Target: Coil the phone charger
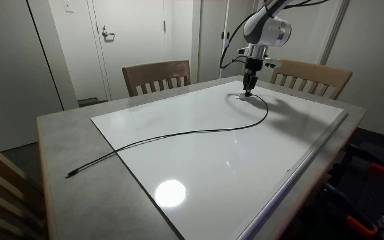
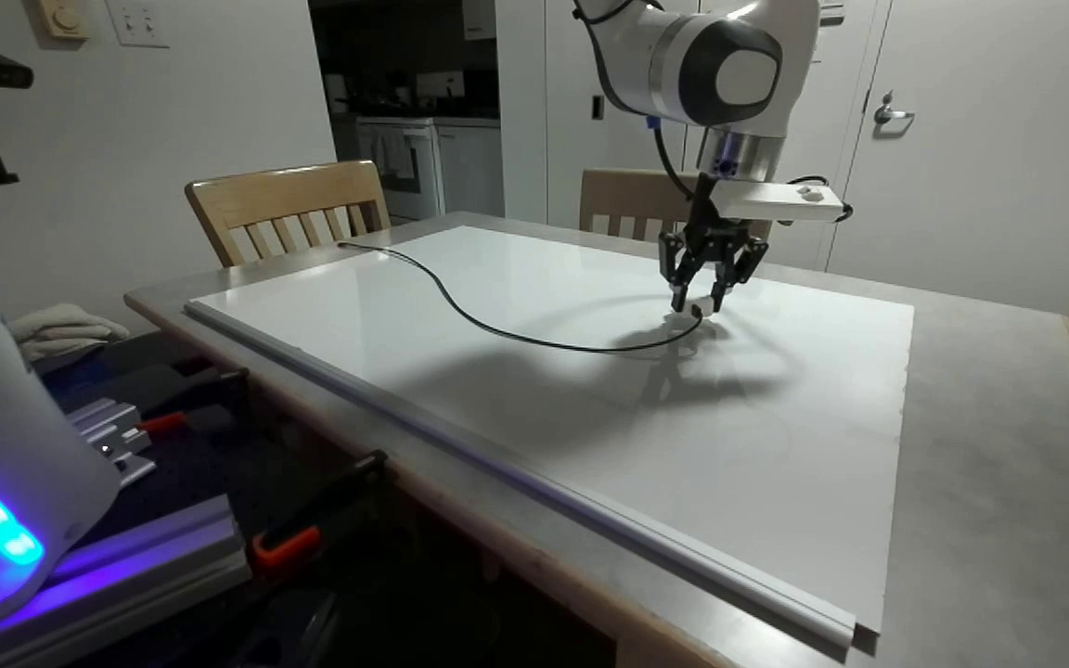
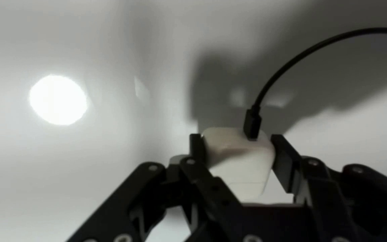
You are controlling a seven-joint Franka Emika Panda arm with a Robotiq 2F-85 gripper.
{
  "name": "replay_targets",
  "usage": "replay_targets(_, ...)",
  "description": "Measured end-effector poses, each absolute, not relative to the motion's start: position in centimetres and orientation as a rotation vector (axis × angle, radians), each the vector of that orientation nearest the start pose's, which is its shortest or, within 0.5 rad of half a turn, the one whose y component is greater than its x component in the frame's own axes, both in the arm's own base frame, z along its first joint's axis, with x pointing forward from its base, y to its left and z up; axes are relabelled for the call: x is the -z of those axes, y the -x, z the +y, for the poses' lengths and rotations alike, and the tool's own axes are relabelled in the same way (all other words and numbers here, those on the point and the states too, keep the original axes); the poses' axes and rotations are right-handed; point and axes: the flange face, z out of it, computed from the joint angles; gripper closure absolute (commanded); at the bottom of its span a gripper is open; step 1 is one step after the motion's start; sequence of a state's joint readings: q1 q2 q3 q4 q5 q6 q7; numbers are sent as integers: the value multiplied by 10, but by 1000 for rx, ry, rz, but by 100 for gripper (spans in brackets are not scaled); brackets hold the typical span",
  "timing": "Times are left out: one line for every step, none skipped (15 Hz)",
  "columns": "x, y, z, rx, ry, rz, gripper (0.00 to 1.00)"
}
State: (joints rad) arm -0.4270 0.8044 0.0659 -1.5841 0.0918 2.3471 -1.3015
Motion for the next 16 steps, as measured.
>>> replay_targets(-161, -650, -244, 80, 2756, -1290, 73)
replay_targets(-162, -654, -240, 81, 2747, -1326, 73)
replay_targets(-162, -659, -235, 87, 2734, -1363, 73)
replay_targets(-162, -664, -230, 96, 2715, -1403, 73)
replay_targets(-163, -668, -226, 108, 2693, -1446, 73)
replay_targets(-163, -673, -220, 123, 2667, -1490, 73)
replay_targets(-163, -677, -213, 139, 2636, -1538, 73)
replay_targets(-163, -681, -206, 153, 2603, -1586, 73)
replay_targets(-165, -685, -197, 167, 2568, -1636, 73)
replay_targets(-166, -688, -188, 178, 2535, -1679, 73)
replay_targets(-167, -691, -179, 185, 2504, -1717, 73)
replay_targets(-169, -693, -170, 189, 2473, -1752, 73)
replay_targets(-170, -696, -162, 187, 2444, -1782, 73)
replay_targets(-171, -698, -154, 183, 2417, -1809, 73)
replay_targets(-172, -700, -146, 180, 2393, -1834, 73)
replay_targets(-173, -701, -139, 177, 2372, -1857, 73)
